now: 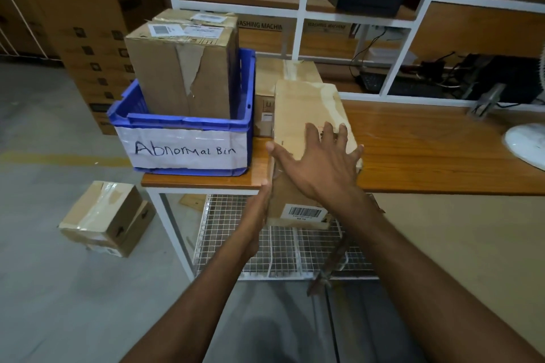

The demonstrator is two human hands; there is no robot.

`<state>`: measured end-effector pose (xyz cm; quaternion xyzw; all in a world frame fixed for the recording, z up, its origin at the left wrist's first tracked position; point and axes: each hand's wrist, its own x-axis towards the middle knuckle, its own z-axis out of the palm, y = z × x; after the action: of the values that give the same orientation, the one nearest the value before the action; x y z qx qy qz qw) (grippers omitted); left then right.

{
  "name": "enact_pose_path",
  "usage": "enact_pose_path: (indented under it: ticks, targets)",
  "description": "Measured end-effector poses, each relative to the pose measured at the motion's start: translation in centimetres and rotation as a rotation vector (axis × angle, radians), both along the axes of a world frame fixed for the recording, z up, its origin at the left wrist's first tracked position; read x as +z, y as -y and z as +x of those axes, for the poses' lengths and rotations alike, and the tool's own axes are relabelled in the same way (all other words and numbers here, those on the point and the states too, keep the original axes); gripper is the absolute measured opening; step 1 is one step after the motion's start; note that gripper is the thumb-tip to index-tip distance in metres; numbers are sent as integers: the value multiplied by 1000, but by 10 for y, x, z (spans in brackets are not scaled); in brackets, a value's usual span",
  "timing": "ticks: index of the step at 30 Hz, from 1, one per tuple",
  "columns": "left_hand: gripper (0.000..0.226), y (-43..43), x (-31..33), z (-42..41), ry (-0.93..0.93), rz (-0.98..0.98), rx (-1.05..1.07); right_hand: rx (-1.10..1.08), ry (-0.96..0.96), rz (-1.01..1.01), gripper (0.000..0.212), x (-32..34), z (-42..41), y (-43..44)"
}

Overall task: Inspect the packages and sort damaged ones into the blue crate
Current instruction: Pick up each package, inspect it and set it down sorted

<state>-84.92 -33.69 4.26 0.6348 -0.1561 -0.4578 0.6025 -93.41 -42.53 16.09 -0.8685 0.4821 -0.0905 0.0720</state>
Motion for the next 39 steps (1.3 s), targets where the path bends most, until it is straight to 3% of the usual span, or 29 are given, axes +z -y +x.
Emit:
enact_pose_path:
  ticks: [2,5,11,14,18,23,28,33,36,39]
  targets:
    - [56,3,-11,-1,-139,82,-84,-44,-26,34,114,1,10,2]
    - [90,11,-29,1,-290,141,-155,-63,-62,50,106,2,9,5]
    - [95,24,-47,0,-257,127,-32,-91,-44,125,105,6,-26,17]
    - [79,32,-35,5,-315,-7,80,-124,14,176,101,6,-48,30]
    - [51,39,-14,9,-165,-85,70,-127,118,246,100,0,-79,52]
    - [94,47,-4,17,11,-165,-2,-54,354,222,97,-5,-109,57]
    - [95,49,23,21,170,-237,-20,14,535,154,106,-6,-124,59]
    - [109,45,25,32,432,-386,-31,148,580,51,106,-23,-134,55]
    - [102,49,16,40,570,-413,29,133,626,-33,103,-48,-132,56]
    - [79,56,12,46,642,-373,68,81,660,-76,87,-67,-125,61]
